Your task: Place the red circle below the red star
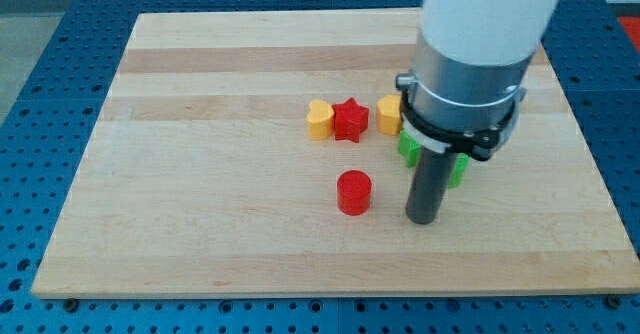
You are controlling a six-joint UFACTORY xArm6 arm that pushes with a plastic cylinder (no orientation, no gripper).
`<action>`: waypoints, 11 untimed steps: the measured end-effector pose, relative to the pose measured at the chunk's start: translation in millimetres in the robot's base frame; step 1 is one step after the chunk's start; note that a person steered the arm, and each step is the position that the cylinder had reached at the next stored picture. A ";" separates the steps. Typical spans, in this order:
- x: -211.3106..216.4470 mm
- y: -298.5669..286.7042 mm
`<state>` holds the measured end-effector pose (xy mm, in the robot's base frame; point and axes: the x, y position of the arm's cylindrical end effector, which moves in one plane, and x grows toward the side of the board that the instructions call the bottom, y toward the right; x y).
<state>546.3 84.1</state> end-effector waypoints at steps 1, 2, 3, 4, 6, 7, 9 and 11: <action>1.1 -14.5; 12.2 -21.2; 19.8 -30.6; 19.8 -43.6; 11.7 -72.9; -3.9 -73.6; -14.5 -67.4; -14.5 -50.4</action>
